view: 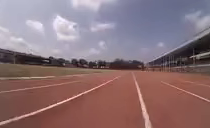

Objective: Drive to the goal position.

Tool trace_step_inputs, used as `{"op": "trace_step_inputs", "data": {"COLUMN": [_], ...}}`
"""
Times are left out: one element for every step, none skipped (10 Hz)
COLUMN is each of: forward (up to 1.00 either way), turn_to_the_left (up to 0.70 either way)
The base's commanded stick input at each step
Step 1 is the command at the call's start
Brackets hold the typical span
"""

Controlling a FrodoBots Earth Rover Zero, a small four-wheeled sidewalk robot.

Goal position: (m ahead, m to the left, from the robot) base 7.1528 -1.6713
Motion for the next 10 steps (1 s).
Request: {"op": "trace_step_inputs", "data": {"forward": [0.70,0.70,0.70,0.70,0.70,0.70,0.70,0.70,0.70,0.70], "turn_to_the_left": [0.00,0.00,0.00,0.00,0.00,0.00,0.00,0.00,0.00,0.00]}}
